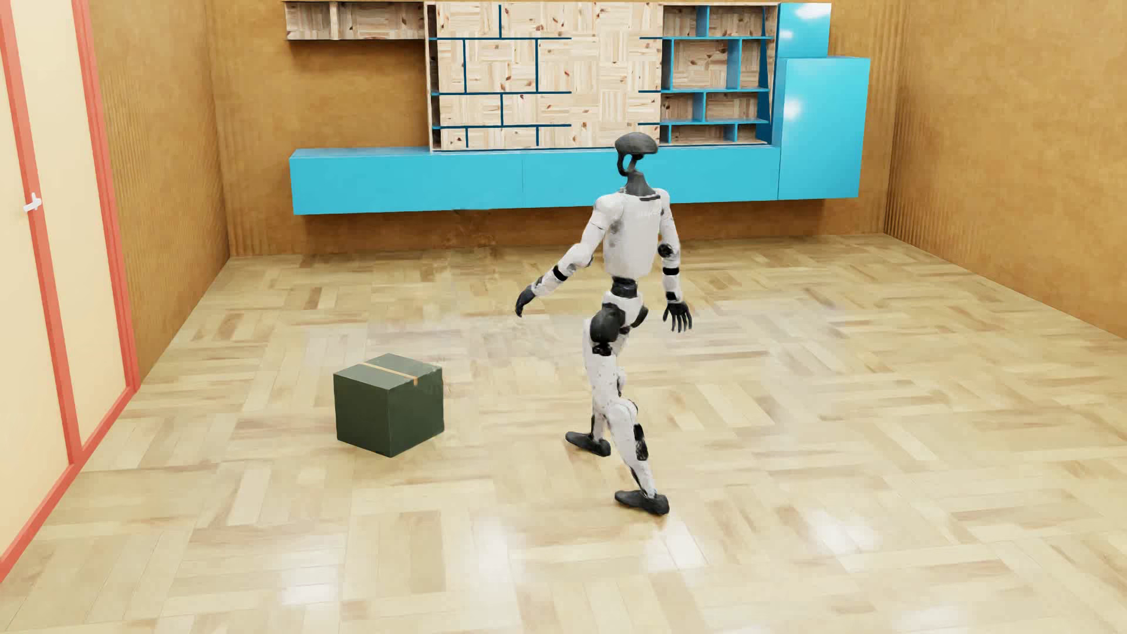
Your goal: Take a seat on the dark box
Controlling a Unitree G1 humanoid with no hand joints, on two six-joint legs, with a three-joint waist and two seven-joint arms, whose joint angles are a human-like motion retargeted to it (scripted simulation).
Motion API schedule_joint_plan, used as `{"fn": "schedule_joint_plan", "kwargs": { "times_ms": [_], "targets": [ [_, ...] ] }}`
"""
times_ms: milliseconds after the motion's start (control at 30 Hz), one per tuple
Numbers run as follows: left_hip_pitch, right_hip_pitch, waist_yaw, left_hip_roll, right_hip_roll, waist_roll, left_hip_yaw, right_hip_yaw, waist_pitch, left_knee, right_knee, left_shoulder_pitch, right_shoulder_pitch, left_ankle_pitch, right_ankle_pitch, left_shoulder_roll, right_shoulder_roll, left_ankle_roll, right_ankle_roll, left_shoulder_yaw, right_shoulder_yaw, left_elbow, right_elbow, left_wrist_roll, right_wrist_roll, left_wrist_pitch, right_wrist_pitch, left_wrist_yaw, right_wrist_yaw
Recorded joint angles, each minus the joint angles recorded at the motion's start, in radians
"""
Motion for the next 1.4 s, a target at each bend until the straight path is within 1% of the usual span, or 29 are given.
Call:
{"fn": "schedule_joint_plan", "kwargs": {
  "times_ms": [67, 100, 200, 233, 267, 333, 367, 433, 467, 500, 567, 600, 667, 700, 767, 833, 867, 900, 933, 967, 1000, 1033, 1067, 1100, 1133, 1200, 1300, 1367, 1400],
  "targets": [
    [0.056, -0.009, -0.010, 0.040, -0.009, -0.007, -0.019, 0.052, 0.003, 0.082, 0.129, 0.005, 0.047, -0.044, 0.087, 0.003, -0.005, -0.057, 0.119, -0.009, -0.029, -0.060, 0.010, 0.017, 0.012, -0.011, -0.027, -0.011, 0.017],
    [0.024, -0.023, -0.008, 0.071, -0.002, 0.007, -0.039, 0.014, -0.009, 0.188, 0.217, 0.022, 0.045, -0.065, 0.082, -0.015, -0.010, -0.064, 0.092, 0.026, -0.041, -0.076, 0.019, 0.064, -0.009, 0.007, -0.019, -0.028, 0.026],
    [-0.219, 0.154, 0.050, 0.161, 0.009, -0.002, -0.097, -0.046, 0.022, 0.784, 0.211, 0.084, -0.030, 0.144, -0.047, -0.053, 0.005, -0.201, 0.036, 0.051, -0.012, 0.013, 0.022, 0.053, -0.089, -0.020, -0.030, -0.068, 0.035],
    [-0.345, 0.197, 0.068, 0.168, 0.011, 0.000, -0.096, -0.069, 0.035, 0.971, 0.201, 0.094, -0.075, 0.172, -0.088, -0.071, -0.011, -0.142, 0.021, 0.060, 0.013, 0.070, 0.001, 0.123, -0.131, 0.006, -0.057, -0.063, 0.009],
    [-0.441, 0.246, 0.094, 0.162, 0.020, -0.011, -0.091, -0.108, 0.045, 1.070, 0.181, 0.112, -0.123, 0.141, -0.095, -0.079, -0.035, -0.089, -0.032, 0.092, 0.037, 0.112, -0.037, 0.125, -0.159, -0.002, -0.052, -0.117, 0.050],
    [-0.613, 0.365, 0.136, 0.153, 0.048, -0.016, -0.098, -0.143, 0.085, 1.087, 0.091, 0.159, -0.246, 0.106, -0.134, -0.108, -0.084, -0.124, -0.060, 0.144, 0.103, 0.217, -0.051, 0.159, -0.185, 0.032, -0.102, -0.079, 0.053],
    [-0.673, 0.415, 0.157, 0.132, 0.058, -0.012, -0.116, -0.155, 0.087, 0.990, 0.042, 0.196, -0.291, 0.091, -0.142, -0.121, -0.112, -0.139, -0.081, 0.170, 0.148, 0.258, -0.061, 0.140, -0.167, 0.038, -0.077, -0.075, 0.028],
    [-0.682, 0.522, 0.188, 0.092, 0.082, -0.002, -0.116, -0.176, 0.086, 0.624, -0.039, 0.259, -0.363, 0.123, -0.179, -0.121, -0.196, -0.087, -0.078, 0.225, 0.194, 0.325, -0.085, 0.125, -0.153, 0.061, -0.086, -0.067, -0.011],
    [-0.616, 0.584, 0.190, 0.030, 0.111, 0.009, -0.028, -0.197, 0.103, 0.409, -0.049, 0.290, -0.389, 0.202, -0.210, -0.102, -0.234, 0.038, -0.091, 0.232, 0.192, 0.330, -0.101, 0.129, -0.123, 0.046, -0.161, -0.055, 0.042],
    [-0.588, 0.599, 0.183, -0.050, 0.142, 0.034, 0.074, -0.233, 0.102, 0.291, -0.018, 0.320, -0.413, 0.287, -0.250, -0.094, -0.269, 0.197, -0.113, 0.273, 0.176, 0.333, -0.112, 0.149, -0.102, 0.060, -0.156, -0.041, 0.031],
    [-0.566, 0.613, 0.163, -0.083, 0.196, 0.034, 0.032, -0.203, 0.095, 0.279, 0.034, 0.357, -0.419, 0.236, -0.228, -0.035, -0.287, 0.274, -0.147, 0.283, 0.129, 0.316, -0.129, 0.137, -0.078, 0.074, -0.151, -0.049, 0.014],
    [-0.524, 0.506, 0.167, -0.096, 0.162, -0.006, -0.021, -0.176, 0.098, 0.244, 0.298, 0.362, -0.401, 0.260, -0.244, -0.004, -0.253, 0.246, -0.112, 0.286, 0.130, 0.318, -0.140, 0.108, -0.038, 0.071, -0.136, -0.039, -0.028],
    [-0.426, 0.295, 0.129, -0.117, 0.058, -0.006, 0.022, -0.163, 0.136, 0.194, 0.856, 0.347, -0.416, 0.198, -0.262, 0.005, -0.222, 0.264, 0.063, 0.306, 0.131, 0.309, -0.115, 0.088, -0.004, 0.100, -0.112, -0.020, -0.019],
    [-0.441, 0.201, 0.108, -0.083, 0.052, 0.008, 0.009, -0.205, 0.122, 0.227, 1.011, 0.318, -0.389, 0.144, -0.290, 0.026, -0.213, 0.216, 0.035, 0.279, 0.105, 0.299, -0.130, 0.060, -0.036, 0.055, -0.125, -0.033, 0.000],
    [-0.400, 0.099, 0.097, -0.073, 0.017, 0.005, -0.032, -0.112, 0.146, 0.254, 1.125, 0.244, -0.314, 0.105, -0.361, 0.005, -0.145, 0.181, 0.011, 0.216, 0.104, 0.275, -0.152, 0.017, -0.042, 0.056, -0.140, 0.005, -0.014],
    [-0.401, 0.003, 0.071, -0.052, 0.026, -0.006, -0.086, -0.011, 0.148, 0.244, 0.999, 0.177, -0.300, 0.083, -0.326, -0.017, -0.060, 0.128, -0.054, 0.170, 0.129, 0.184, -0.118, 0.021, -0.051, 0.011, -0.135, 0.012, 0.006],
    [-0.413, -0.003, 0.066, -0.046, 0.020, -0.006, -0.096, 0.016, 0.151, 0.240, 0.866, 0.163, -0.274, 0.087, -0.381, -0.036, -0.028, 0.089, -0.048, 0.136, 0.126, 0.125, -0.127, 0.064, -0.090, 0.040, -0.112, 0.002, 0.003],
    [-0.452, 0.032, 0.066, -0.015, 0.030, -0.002, -0.114, 0.040, 0.129, 0.264, 0.638, 0.154, -0.238, 0.083, -0.309, -0.042, 0.001, 0.040, -0.086, 0.071, 0.140, 0.056, -0.151, 0.055, -0.102, -0.008, -0.134, -0.020, 0.024],
    [-0.485, 0.043, 0.076, -0.016, 0.022, -0.013, -0.126, 0.078, 0.135, 0.273, 0.486, 0.119, -0.239, 0.077, -0.266, -0.054, 0.021, 0.009, -0.037, 0.019, 0.136, 0.014, -0.153, 0.104, -0.128, -0.037, -0.140, -0.027, -0.001],
    [-0.532, 0.040, 0.090, -0.049, 0.005, -0.029, -0.194, 0.162, 0.106, 0.268, 0.422, 0.113, -0.227, 0.095, -0.249, -0.074, 0.021, -0.005, -0.026, -0.007, 0.158, -0.032, -0.184, 0.099, -0.085, -0.038, -0.064, -0.133, -0.035],
    [-0.538, 0.086, 0.084, -0.079, -0.020, -0.029, -0.265, 0.180, 0.147, 0.255, 0.448, 0.080, -0.241, 0.136, -0.299, -0.085, 0.017, -0.016, 0.031, -0.061, 0.142, -0.063, -0.189, 0.122, -0.098, -0.059, -0.074, -0.186, -0.028],
    [-0.626, 0.076, 0.102, -0.085, -0.043, -0.012, -0.287, 0.084, 0.176, 0.290, 0.434, 0.029, -0.267, 0.176, -0.331, -0.105, -0.002, -0.040, 0.038, -0.092, 0.145, -0.089, -0.207, 0.129, -0.111, -0.058, -0.091, -0.139, -0.047],
    [-0.766, 0.020, 0.127, -0.058, -0.008, 0.008, -0.263, -0.001, 0.159, 0.382, 0.425, 0.021, -0.268, 0.186, -0.285, -0.120, -0.015, -0.065, -0.028, -0.085, 0.136, -0.103, -0.239, 0.154, -0.169, -0.049, -0.062, -0.132, -0.014],
    [-0.790, 0.002, 0.132, -0.069, -0.032, 0.022, -0.260, -0.026, 0.193, 0.408, 0.493, 0.018, -0.273, 0.151, -0.371, -0.158, -0.049, -0.016, 0.034, -0.073, 0.139, -0.098, -0.238, 0.166, -0.161, -0.034, -0.165, -0.107, -0.041],
    [-0.806, -0.028, 0.140, -0.024, -0.003, 0.028, -0.249, 0.001, 0.226, 0.457, 0.539, 0.033, -0.279, 0.104, -0.362, -0.161, -0.068, -0.014, -0.008, -0.057, 0.174, -0.116, -0.284, 0.158, -0.159, 0.053, -0.086, -0.050, -0.063],
    [-0.848, -0.079, 0.110, 0.040, 0.017, 0.017, -0.253, -0.004, 0.269, 0.646, 0.631, 0.058, -0.313, 0.053, -0.366, -0.119, -0.048, -0.026, -0.084, -0.055, 0.140, -0.116, -0.275, 0.144, -0.163, 0.045, -0.063, 0.013, -0.079],
    [-0.874, -0.270, 0.085, 0.121, -0.008, 0.008, -0.173, 0.008, 0.324, 0.770, 0.884, 0.033, -0.324, 0.049, -0.412, -0.065, -0.027, -0.037, -0.143, -0.025, 0.101, -0.039, -0.275, 0.159, -0.109, 0.075, -0.062, 0.047, -0.135],
    [-0.963, -0.423, 0.067, 0.163, -0.030, 0.027, -0.161, 0.034, 0.387, 0.797, 1.074, 0.006, -0.352, -0.045, -0.476, -0.033, -0.066, -0.088, -0.126, 0.035, 0.088, -0.031, -0.295, 0.112, -0.163, 0.080, -0.030, 0.049, -0.054],
    [-1.093, -0.523, 0.066, 0.163, -0.057, 0.035, -0.172, 0.043, 0.410, 0.922, 1.195, -0.009, -0.355, -0.061, -0.516, -0.021, -0.102, -0.125, -0.108, 0.045, 0.080, -0.024, -0.338, 0.094, -0.175, 0.081, -0.103, 0.072, -0.026]
  ]
}}
